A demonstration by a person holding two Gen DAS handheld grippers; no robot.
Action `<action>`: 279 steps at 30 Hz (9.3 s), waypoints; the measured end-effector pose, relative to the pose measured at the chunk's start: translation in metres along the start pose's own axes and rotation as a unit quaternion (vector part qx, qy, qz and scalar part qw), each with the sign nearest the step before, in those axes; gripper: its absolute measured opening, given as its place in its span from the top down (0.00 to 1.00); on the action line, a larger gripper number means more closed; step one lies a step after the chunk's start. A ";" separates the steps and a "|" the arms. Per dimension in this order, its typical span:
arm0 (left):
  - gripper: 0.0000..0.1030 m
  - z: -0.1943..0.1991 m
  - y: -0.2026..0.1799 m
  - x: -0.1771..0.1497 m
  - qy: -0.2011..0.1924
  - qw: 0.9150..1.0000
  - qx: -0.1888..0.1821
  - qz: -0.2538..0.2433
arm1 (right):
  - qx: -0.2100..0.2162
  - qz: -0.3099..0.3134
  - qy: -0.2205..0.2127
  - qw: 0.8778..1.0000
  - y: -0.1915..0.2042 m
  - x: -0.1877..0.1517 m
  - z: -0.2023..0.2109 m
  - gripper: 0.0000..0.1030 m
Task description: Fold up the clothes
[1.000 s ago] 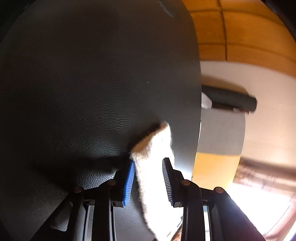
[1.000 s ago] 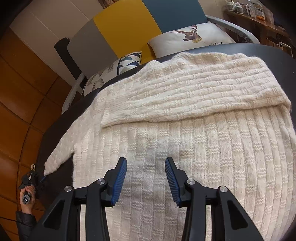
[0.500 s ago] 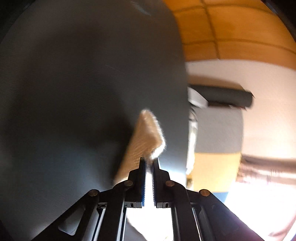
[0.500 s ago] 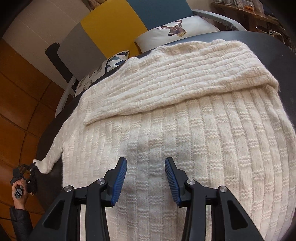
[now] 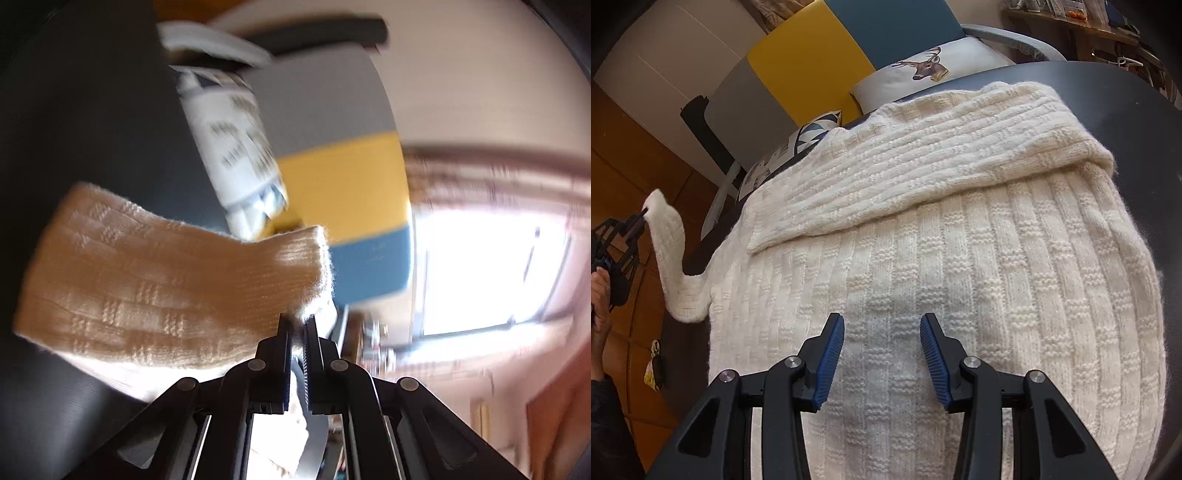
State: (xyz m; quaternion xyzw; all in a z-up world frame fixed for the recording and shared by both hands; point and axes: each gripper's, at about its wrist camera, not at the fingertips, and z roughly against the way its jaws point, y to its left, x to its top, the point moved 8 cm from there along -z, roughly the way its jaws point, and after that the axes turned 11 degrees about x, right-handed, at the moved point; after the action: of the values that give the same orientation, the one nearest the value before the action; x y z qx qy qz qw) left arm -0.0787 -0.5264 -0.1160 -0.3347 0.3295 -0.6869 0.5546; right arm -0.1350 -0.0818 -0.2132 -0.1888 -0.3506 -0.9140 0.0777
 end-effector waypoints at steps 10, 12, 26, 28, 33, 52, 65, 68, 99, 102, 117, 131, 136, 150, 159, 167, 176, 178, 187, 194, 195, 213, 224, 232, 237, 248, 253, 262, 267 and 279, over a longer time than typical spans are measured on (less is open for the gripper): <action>0.95 -0.111 -0.082 -0.145 0.116 0.988 0.019 -0.100 | 0.002 -0.022 -0.018 1.000 -0.033 0.005 0.025 0.58; 0.95 -0.132 -0.087 -0.168 0.137 0.984 0.029 -0.114 | 0.000 -0.027 -0.022 0.999 -0.040 0.006 0.030 0.58; 0.93 -0.195 -0.076 -0.298 0.241 0.942 0.094 -0.212 | 0.058 -0.066 -0.063 0.994 -0.059 0.036 0.053 0.58; 0.92 -0.195 -0.071 -0.304 0.248 0.939 0.099 -0.218 | 0.108 -0.095 -0.065 0.987 -0.057 0.046 0.050 0.58; 0.70 -0.159 -0.075 -0.289 0.246 0.942 0.062 -0.221 | 0.198 -0.169 -0.070 0.963 -0.050 0.076 0.024 0.58; 0.55 -0.015 0.067 -0.148 0.155 0.986 0.027 -0.046 | 0.221 -0.271 -0.105 0.931 -0.053 0.091 -0.051 0.65; 0.55 -0.004 0.114 -0.103 0.109 0.992 -0.003 0.062 | 0.226 -0.271 -0.073 0.933 -0.049 0.091 -0.071 0.75; 0.55 -0.010 0.113 -0.108 0.113 0.991 -0.009 0.072 | 0.155 -0.222 -0.062 0.961 -0.044 0.092 -0.069 0.94; 0.51 -0.045 0.106 -0.111 0.078 0.987 -0.022 0.142 | 0.127 0.124 -0.102 0.979 0.184 0.207 0.044 0.95; 0.52 -0.031 0.106 -0.092 0.062 0.990 -0.024 0.123 | 0.117 0.114 -0.098 0.982 0.163 0.204 0.040 0.95; 0.80 -0.031 0.108 -0.104 0.046 0.997 0.055 0.025 | 0.069 -0.025 -0.036 0.997 -0.006 0.144 -0.006 0.95; 0.84 -0.039 0.101 -0.123 0.037 0.984 0.137 -0.105 | 0.060 -0.053 -0.041 0.996 -0.062 0.109 -0.031 0.95; 0.84 -0.032 0.094 -0.124 0.019 0.982 0.135 -0.128 | 0.063 -0.013 -0.082 0.995 -0.046 0.126 -0.012 0.95; 0.80 -0.044 0.102 -0.138 0.072 0.978 0.151 -0.121 | 0.065 -0.083 -0.057 0.993 -0.075 0.119 -0.014 0.81; 0.71 -0.002 0.074 -0.122 0.058 0.991 0.075 -0.100 | -0.044 0.102 -0.075 0.991 -0.024 0.128 0.020 0.78; 0.68 -0.064 0.018 -0.109 0.070 0.984 0.068 -0.146 | -0.120 0.151 -0.007 0.981 -0.017 0.144 -0.055 0.78; 0.78 -0.105 0.049 -0.097 0.071 0.972 0.137 -0.179 | -0.152 0.179 -0.021 0.972 -0.037 0.139 -0.064 0.81; 0.73 -0.088 0.052 -0.080 0.062 0.977 0.121 -0.162 | -0.145 0.178 -0.023 0.973 -0.036 0.138 -0.062 0.80; 0.53 -0.091 0.079 -0.045 0.130 0.966 0.137 -0.175 | -0.133 0.175 -0.029 0.975 -0.036 0.139 -0.062 0.79; 0.75 -0.117 0.068 -0.063 0.134 0.954 0.138 -0.232 | -0.134 0.186 -0.020 0.973 -0.035 0.139 -0.063 0.79; 0.86 -0.118 0.065 -0.064 0.127 0.951 0.139 -0.244 | -0.134 0.187 -0.019 0.973 -0.034 0.139 -0.063 0.79; 0.78 -0.099 0.044 -0.068 0.025 0.916 0.237 -0.323 | -0.155 0.195 -0.009 0.968 -0.031 0.138 -0.067 0.79; 0.76 -0.055 0.040 -0.147 0.068 0.928 0.155 -0.332 | -0.103 0.165 -0.026 0.980 -0.010 0.144 -0.036 0.79; 0.77 -0.074 0.070 -0.159 0.084 0.919 0.206 -0.326 | -0.149 0.180 0.037 0.972 -0.034 0.122 -0.050 0.79; 0.78 -0.079 0.071 -0.160 0.081 0.911 0.228 -0.335 | -0.127 0.151 0.013 0.980 -0.032 0.121 -0.034 0.79; 0.53 0.056 0.072 -0.209 0.081 0.931 0.106 -0.340 | 0.111 -0.013 -0.016 0.994 -0.074 -0.034 0.154 0.76; 0.50 0.109 0.112 -0.246 0.101 0.929 0.094 -0.343 | 0.080 -0.069 0.014 0.994 -0.129 -0.109 0.187 0.75; 0.48 0.134 0.176 -0.279 0.126 0.934 0.130 -0.310 | 0.156 -0.109 0.030 0.981 -0.138 -0.134 0.161 0.75; 0.46 0.137 0.198 -0.287 0.145 0.938 0.127 -0.289 | 0.173 -0.096 0.044 0.979 -0.124 -0.131 0.145 0.75; 0.44 0.136 0.195 -0.313 0.140 0.917 0.116 -0.355 | 0.174 -0.068 0.048 0.981 -0.116 -0.137 0.139 0.75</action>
State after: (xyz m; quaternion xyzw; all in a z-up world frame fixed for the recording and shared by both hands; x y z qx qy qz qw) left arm 0.1893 -0.2631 -0.2304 -0.2639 0.1815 -0.9116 0.2578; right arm -0.0005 0.0988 -0.2443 -0.1042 -0.5122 -0.8501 0.0639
